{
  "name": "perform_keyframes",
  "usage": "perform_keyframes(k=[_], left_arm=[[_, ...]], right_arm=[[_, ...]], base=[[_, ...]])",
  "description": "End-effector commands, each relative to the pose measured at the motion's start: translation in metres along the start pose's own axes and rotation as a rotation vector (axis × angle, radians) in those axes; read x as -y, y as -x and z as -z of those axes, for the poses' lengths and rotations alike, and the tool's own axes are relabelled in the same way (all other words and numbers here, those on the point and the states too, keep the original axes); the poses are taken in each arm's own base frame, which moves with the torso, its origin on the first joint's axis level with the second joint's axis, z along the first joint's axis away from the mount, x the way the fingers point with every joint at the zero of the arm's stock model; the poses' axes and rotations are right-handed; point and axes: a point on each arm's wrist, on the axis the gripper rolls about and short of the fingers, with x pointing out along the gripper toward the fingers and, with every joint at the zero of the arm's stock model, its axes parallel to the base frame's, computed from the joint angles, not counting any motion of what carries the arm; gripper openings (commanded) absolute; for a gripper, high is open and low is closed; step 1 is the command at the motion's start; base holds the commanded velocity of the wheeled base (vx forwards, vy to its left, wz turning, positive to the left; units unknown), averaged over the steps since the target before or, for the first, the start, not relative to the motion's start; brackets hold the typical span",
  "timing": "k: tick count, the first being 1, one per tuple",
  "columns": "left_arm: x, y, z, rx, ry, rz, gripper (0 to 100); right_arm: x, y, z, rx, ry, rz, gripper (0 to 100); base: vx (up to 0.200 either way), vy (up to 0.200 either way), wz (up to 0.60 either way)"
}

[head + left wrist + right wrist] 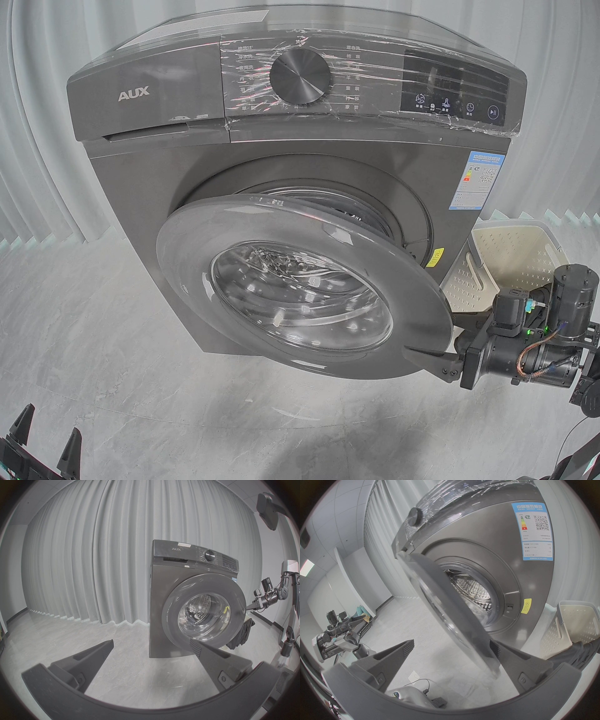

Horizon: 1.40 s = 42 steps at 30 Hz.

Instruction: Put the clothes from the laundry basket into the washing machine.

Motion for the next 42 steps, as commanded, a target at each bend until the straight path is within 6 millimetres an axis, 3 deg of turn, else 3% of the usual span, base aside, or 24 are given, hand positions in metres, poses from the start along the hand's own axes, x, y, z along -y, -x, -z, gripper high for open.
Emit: perform_keyframes(k=[1,18,26,30,38,42], left_arm=[[0.0,0.0,0.005,0.0,0.001,0.0,100],[0.0,0.0,0.005,0.003,-0.001,0.0,100],[0.0,0.0,0.005,0.0,-0.001,0.0,100],[0.0,0.0,0.005,0.0,-0.001,0.0,100],[0.0,0.0,0.005,0.001,-0.001,0.0,100],[0.0,0.0,0.005,0.0,-0.001,-0.002,100]], right_arm=[[-0.005,0.008,0.002,0.005,0.004,-0.016,100],[-0.017,0.01,0.014,-0.043,-0.02,-0.107,100],[-0.013,0.008,0.006,-0.014,-0.016,-0.085,100],[-0.002,0.004,0.002,-0.002,-0.023,-0.033,100],[0.0,-0.011,0.007,-0.037,-0.032,-0.033,100],[0.001,-0.015,0.013,-0.024,-0.026,-0.036,100]], base=[[0.0,0.0,0.0],[0.0,0.0,0.0],[0.0,0.0,0.0],[-0.05,0.0,0.0],[-0.2,0.0,0.0],[0.0,0.0,0.0]])
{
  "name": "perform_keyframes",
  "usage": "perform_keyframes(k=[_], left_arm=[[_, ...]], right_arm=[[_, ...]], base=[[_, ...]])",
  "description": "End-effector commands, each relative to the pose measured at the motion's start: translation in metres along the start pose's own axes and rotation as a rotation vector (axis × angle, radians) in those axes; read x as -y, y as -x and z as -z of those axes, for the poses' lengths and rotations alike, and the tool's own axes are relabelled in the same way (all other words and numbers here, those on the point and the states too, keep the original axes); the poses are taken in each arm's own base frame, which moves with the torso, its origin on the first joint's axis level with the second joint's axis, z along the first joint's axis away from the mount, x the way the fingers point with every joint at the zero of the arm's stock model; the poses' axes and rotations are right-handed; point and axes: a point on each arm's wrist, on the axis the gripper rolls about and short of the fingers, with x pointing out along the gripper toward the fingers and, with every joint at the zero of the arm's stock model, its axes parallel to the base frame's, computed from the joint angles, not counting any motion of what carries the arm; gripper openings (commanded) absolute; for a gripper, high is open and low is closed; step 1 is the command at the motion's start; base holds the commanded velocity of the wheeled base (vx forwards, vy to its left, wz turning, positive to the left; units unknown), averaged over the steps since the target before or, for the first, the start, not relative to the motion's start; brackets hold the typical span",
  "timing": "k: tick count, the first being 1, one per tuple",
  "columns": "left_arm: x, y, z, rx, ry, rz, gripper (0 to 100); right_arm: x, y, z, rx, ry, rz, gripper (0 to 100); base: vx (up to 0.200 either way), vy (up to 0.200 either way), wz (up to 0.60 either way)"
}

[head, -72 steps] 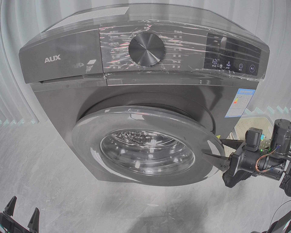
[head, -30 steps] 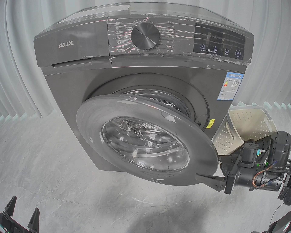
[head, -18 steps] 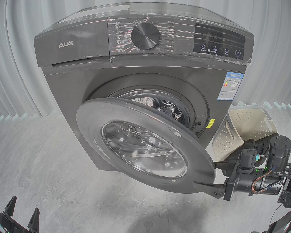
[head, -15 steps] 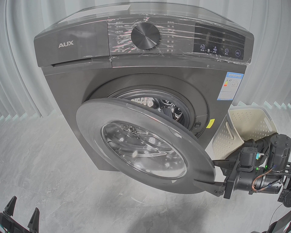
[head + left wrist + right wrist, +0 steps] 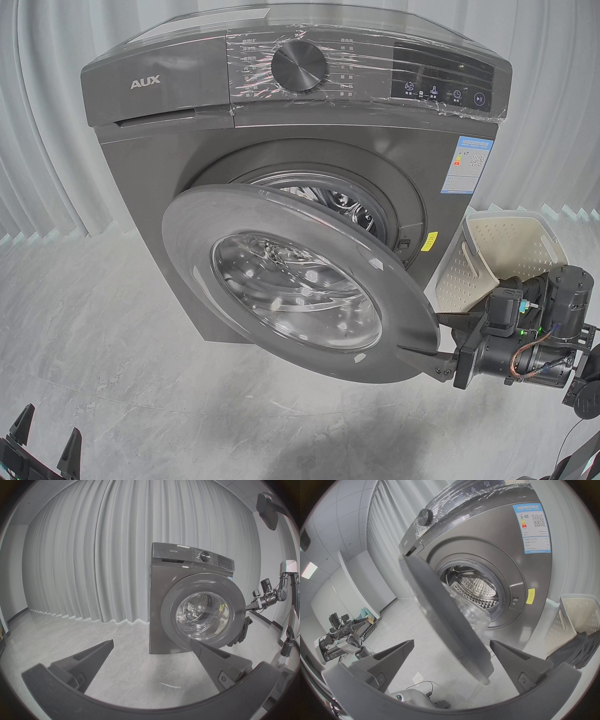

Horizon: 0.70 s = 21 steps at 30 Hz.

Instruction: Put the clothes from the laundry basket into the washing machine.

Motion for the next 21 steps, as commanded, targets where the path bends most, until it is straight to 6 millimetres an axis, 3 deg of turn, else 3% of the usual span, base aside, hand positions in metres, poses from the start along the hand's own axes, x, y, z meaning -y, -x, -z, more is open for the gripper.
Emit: perform_keyframes(k=[1,7,14,21], left_arm=[[0.0,0.0,0.005,0.002,0.0,0.0,100],[0.0,0.0,0.005,0.001,0.0,0.0,100],[0.0,0.0,0.005,0.001,-0.001,0.0,100],[0.0,0.0,0.005,0.001,0.0,0.0,100]], right_arm=[[0.001,-0.006,0.013,-0.039,-0.002,-0.004,100],[-0.012,-0.001,0.024,-0.065,0.005,-0.056,100],[-0.009,-0.007,0.013,-0.011,0.015,-0.045,100],[-0.008,-0.021,0.017,-0.035,0.013,-0.041,100]], base=[[0.0,0.0,0.0],[0.0,0.0,0.0],[0.0,0.0,0.0],[-0.171,0.0,0.0]])
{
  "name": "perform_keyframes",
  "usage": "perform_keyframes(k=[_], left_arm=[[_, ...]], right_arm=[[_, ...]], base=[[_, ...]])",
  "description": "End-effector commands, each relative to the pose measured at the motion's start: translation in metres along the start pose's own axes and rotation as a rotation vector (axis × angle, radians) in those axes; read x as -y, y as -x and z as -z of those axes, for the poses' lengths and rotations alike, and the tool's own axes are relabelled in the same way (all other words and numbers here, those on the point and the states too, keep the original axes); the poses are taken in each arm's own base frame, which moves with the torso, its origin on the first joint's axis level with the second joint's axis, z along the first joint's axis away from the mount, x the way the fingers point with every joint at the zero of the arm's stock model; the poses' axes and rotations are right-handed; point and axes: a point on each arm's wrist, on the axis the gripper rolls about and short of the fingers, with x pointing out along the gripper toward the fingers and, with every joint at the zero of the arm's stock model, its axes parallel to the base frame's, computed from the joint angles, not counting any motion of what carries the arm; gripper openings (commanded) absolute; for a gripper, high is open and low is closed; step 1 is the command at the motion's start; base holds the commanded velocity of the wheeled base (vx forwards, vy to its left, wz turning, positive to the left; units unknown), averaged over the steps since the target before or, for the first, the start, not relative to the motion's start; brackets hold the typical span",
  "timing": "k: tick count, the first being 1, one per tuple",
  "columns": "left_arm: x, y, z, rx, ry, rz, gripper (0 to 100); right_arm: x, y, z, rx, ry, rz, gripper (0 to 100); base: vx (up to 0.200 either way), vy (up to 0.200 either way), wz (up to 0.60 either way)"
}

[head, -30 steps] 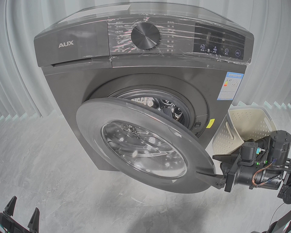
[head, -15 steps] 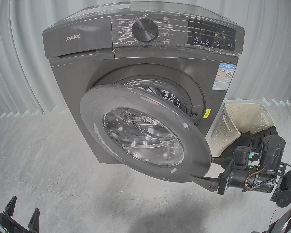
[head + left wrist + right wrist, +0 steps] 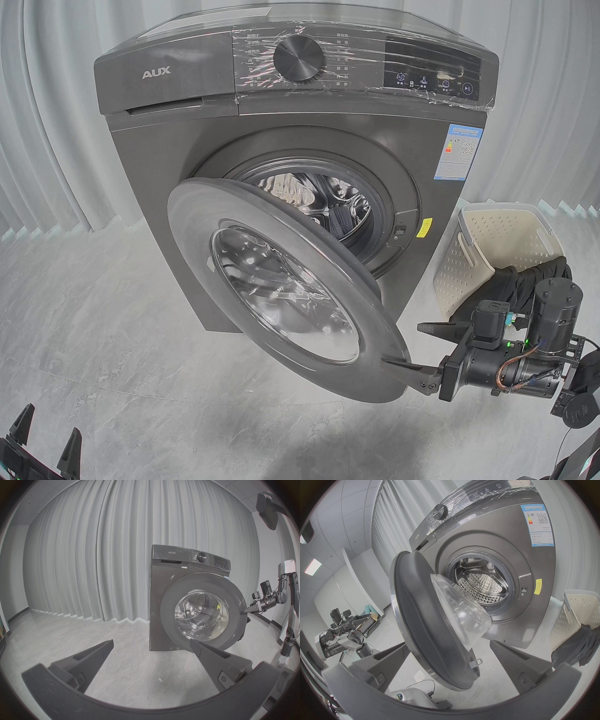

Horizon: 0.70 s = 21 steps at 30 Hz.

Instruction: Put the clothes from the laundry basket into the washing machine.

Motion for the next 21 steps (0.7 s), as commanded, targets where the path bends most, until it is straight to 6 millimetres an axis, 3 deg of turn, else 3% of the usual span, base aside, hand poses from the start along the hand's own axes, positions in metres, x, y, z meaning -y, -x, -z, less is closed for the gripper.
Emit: perform_keyframes(k=[1,12,17,21], left_arm=[[0.0,0.0,0.005,0.0,0.0,0.0,100],[0.0,0.0,0.005,0.003,0.002,0.0,100],[0.0,0.0,0.005,0.0,0.002,0.0,100],[0.0,0.0,0.005,0.002,0.002,-0.002,100]], right_arm=[[0.0,-0.01,0.005,-0.031,-0.004,-0.006,100],[-0.017,-0.02,0.016,-0.045,0.009,-0.082,100],[-0.022,-0.016,0.018,-0.053,0.004,-0.103,100],[-0.024,-0.005,0.006,0.012,0.004,-0.109,100]], base=[[0.0,0.0,0.0],[0.0,0.0,0.0],[0.0,0.0,0.0],[0.0,0.0,0.0]])
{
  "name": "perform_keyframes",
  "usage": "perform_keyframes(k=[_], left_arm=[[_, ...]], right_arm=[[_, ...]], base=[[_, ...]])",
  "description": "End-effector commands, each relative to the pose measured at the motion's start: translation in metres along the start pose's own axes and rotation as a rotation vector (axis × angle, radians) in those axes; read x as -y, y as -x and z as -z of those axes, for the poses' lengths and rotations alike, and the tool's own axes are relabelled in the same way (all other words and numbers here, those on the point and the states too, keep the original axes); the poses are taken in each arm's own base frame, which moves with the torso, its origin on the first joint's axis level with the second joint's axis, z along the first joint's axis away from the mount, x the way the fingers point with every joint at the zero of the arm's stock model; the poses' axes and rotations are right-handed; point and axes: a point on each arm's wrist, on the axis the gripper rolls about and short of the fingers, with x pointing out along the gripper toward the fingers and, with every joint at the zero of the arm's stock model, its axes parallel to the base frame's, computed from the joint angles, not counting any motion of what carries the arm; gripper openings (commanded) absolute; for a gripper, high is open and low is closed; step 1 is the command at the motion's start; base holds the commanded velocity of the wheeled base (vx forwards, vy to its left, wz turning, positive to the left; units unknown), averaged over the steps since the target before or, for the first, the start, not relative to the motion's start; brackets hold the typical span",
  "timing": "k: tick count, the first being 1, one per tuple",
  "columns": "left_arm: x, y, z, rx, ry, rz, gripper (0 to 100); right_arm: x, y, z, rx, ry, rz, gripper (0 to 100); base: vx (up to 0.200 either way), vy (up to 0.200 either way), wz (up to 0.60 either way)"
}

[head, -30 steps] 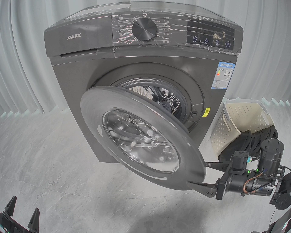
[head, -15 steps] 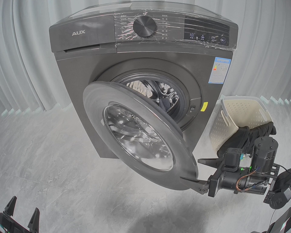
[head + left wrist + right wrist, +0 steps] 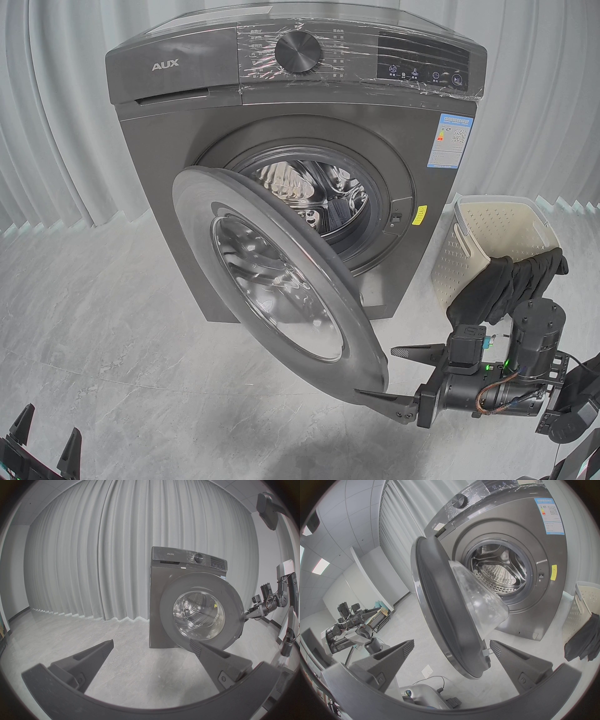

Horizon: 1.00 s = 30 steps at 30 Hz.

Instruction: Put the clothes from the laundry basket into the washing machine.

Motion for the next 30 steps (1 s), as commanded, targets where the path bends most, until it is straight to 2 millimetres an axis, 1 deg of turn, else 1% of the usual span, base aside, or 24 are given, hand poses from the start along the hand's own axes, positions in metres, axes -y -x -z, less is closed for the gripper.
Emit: perform_keyframes(k=[1,2,3,4,5,7,9,12,14,15,18,19,24,27,30], left_arm=[[0.0,0.0,0.005,0.003,0.0,0.0,100],[0.0,0.0,0.005,0.003,0.0,0.0,100],[0.0,0.0,0.005,0.001,-0.001,0.0,100],[0.0,0.0,0.005,0.001,-0.001,0.0,100],[0.0,0.0,0.005,0.003,-0.001,0.0,100],[0.0,0.0,0.005,0.003,-0.003,0.0,100],[0.0,0.0,0.005,0.003,-0.003,0.0,100],[0.0,0.0,0.005,0.001,-0.001,0.0,100],[0.0,0.0,0.005,0.001,-0.001,0.0,100],[0.0,0.0,0.005,0.003,-0.003,0.0,100],[0.0,0.0,0.005,0.001,-0.001,0.0,100],[0.0,0.0,0.005,0.003,-0.003,0.0,100],[0.0,0.0,0.005,0.001,-0.001,0.0,100],[0.0,0.0,0.005,0.003,-0.001,0.0,100],[0.0,0.0,0.005,0.001,-0.001,0.0,100]], right_arm=[[-0.004,0.013,-0.014,0.076,0.009,-0.008,100],[-0.004,0.015,-0.015,0.084,0.01,-0.009,100],[-0.006,0.023,-0.023,0.131,0.008,-0.017,100],[-0.007,0.026,-0.026,0.149,0.004,-0.019,100],[-0.009,0.032,-0.033,0.188,-0.022,-0.024,100],[-0.009,0.034,-0.039,0.213,-0.034,-0.021,100],[0.005,0.036,-0.05,0.256,-0.051,0.036,100],[0.021,0.035,-0.054,0.271,-0.06,0.097,100],[0.025,0.032,-0.053,0.266,-0.064,0.108,100],[0.03,0.024,-0.051,0.249,-0.074,0.126,100],[0.041,0.015,-0.047,0.22,-0.087,0.159,100],[0.045,0.01,-0.042,0.197,-0.093,0.171,100],[0.047,-0.002,-0.026,0.124,-0.104,0.175,100],[0.047,-0.007,-0.021,0.101,-0.093,0.2,100],[0.041,-0.01,-0.015,0.076,-0.077,0.186,100]], base=[[0.0,0.0,0.0],[0.0,0.0,0.0],[0.0,0.0,0.0],[0.0,0.0,0.0],[0.0,0.0,0.0],[0.0,0.0,0.0],[0.0,0.0,0.0],[0.0,0.0,0.0],[0.0,0.0,0.0],[0.0,0.0,0.0],[0.0,0.0,0.0],[0.0,0.0,0.0],[0.0,0.0,0.0],[0.0,0.0,0.0],[0.0,0.0,0.0]])
